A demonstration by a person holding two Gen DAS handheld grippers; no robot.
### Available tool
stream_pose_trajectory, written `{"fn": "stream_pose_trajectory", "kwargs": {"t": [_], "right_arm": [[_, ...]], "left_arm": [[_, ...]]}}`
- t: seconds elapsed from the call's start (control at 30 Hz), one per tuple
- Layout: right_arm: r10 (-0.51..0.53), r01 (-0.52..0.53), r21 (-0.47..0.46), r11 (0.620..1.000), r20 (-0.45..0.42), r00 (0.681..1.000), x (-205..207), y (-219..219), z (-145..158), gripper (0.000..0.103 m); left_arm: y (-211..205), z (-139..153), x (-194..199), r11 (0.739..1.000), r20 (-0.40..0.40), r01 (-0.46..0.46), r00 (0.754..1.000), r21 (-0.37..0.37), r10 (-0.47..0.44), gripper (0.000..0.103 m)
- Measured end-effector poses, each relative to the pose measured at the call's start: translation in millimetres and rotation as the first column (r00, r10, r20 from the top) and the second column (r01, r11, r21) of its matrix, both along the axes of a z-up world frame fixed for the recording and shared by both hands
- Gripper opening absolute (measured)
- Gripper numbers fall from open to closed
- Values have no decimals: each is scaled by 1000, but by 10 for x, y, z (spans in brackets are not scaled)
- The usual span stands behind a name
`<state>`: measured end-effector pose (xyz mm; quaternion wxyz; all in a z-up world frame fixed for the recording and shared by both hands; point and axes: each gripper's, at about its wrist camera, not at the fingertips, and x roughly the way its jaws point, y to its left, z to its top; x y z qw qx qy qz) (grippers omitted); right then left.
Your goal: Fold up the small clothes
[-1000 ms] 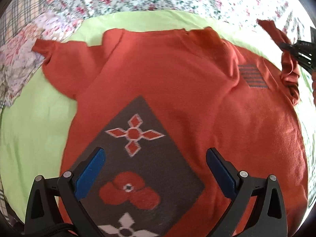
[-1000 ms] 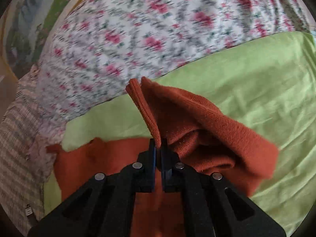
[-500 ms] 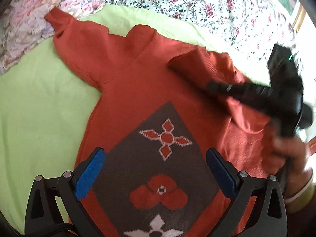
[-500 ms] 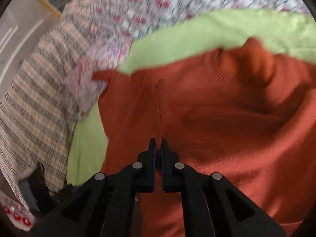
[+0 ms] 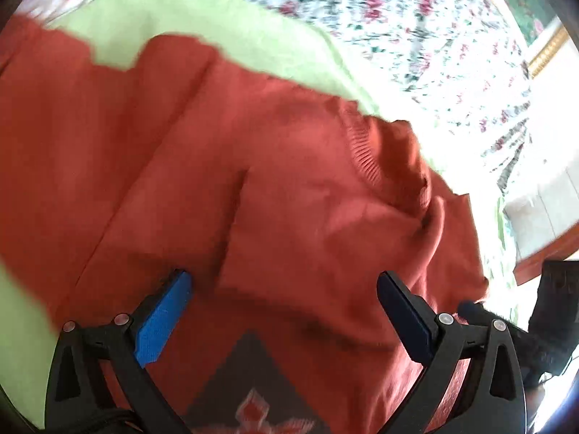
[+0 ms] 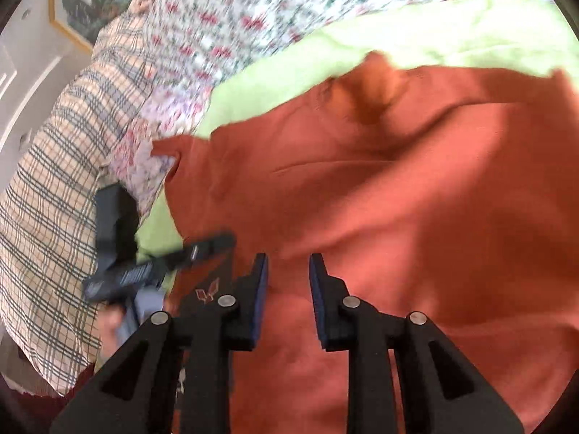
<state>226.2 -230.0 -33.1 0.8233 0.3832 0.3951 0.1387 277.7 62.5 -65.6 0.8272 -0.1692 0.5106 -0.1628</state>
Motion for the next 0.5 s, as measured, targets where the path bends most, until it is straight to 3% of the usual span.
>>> {"fn": "stream_pose_trajectory", "kwargs": {"t": [0.07,0.1,0.13,0.2,0.27,0.37,0.5], "right_arm": [[-54,54,0,999,-5,999,-245,-135,-2,25],[-75,75,5,997,-6,997,-306,-152,4,25],[-106,106,14,994,-9,994,-410,-199,-3,25],[-148,148,20,989,-18,989,-545,-272,-17,25],[-184,185,24,983,-21,983,-651,-342,-16,25],[-232,233,2,973,-24,972,-819,-498,11,25],[-327,320,-102,942,-62,943,-960,-871,-13,31]], "left_arm": [[-100,-34,110,999,9,33,999,12,-33,80],[-146,-42,127,998,19,43,999,34,-44,65],[-194,-42,142,996,33,59,998,60,-61,40],[-256,-23,125,992,47,80,995,94,-85,15],[-184,136,6,989,117,29,992,143,-46,11],[147,365,-188,984,229,-93,972,155,56,11],[349,190,-155,982,166,-94,984,164,67,11]]}}
